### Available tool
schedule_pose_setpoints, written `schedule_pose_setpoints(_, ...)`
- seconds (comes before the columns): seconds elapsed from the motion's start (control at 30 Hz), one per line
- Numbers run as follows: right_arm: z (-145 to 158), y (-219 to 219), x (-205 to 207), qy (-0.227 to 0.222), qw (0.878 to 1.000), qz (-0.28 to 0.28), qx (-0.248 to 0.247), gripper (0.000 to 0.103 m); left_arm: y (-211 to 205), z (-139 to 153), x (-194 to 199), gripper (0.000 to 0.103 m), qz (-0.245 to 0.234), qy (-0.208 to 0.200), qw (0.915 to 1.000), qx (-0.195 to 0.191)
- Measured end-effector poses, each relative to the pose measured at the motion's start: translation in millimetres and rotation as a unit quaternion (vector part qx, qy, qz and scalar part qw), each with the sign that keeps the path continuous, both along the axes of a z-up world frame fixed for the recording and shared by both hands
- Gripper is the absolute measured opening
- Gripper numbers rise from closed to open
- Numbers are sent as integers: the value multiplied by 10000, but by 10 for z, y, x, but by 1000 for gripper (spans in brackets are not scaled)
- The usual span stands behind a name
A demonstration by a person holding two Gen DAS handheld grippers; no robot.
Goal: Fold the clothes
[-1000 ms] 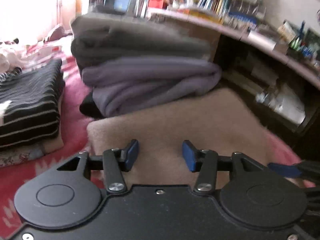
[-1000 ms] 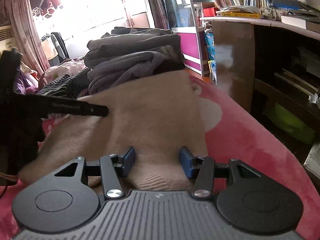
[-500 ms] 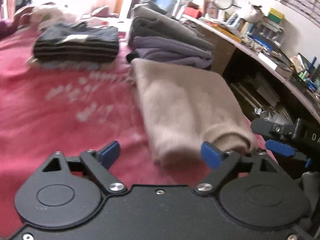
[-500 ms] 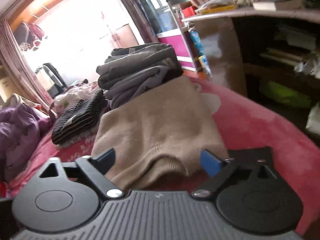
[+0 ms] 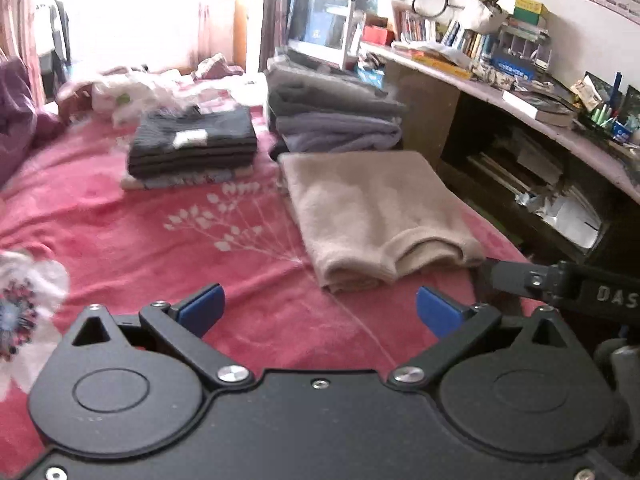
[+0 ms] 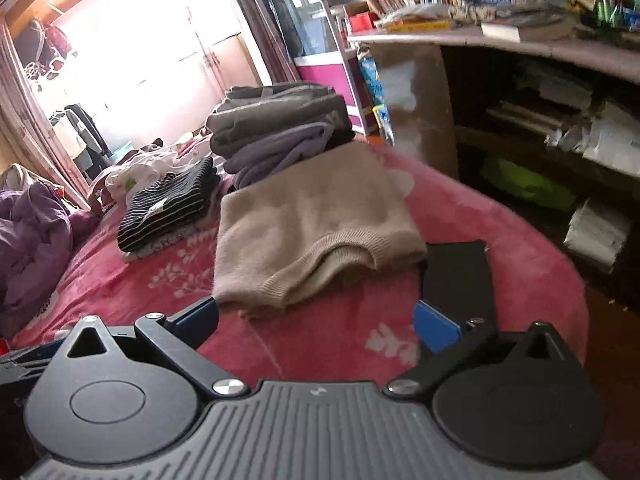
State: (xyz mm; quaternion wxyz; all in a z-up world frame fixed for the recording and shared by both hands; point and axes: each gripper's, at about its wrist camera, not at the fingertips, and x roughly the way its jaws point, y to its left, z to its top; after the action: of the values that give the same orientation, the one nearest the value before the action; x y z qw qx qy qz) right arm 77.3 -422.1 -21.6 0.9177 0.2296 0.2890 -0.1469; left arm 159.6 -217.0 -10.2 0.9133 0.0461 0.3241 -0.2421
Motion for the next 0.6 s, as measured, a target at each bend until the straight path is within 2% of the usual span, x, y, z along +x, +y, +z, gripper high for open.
schedule_pose_setpoints(0.07, 35, 3, -69, -9, 10000, -55, -39, 103, 14, 41, -75, 103, 61, -154, 9998, 98)
schedule_pose_setpoints(0.23, 124, 11, -240, -32, 9997, -192, -138, 103, 71, 147, -171, 103, -29, -129, 9998, -131)
schedule_pose_setpoints(0.6, 234, 50, -496, -81, 9990, -346, -254, 103, -2, 258, -389, 103, -150, -255, 9995, -105)
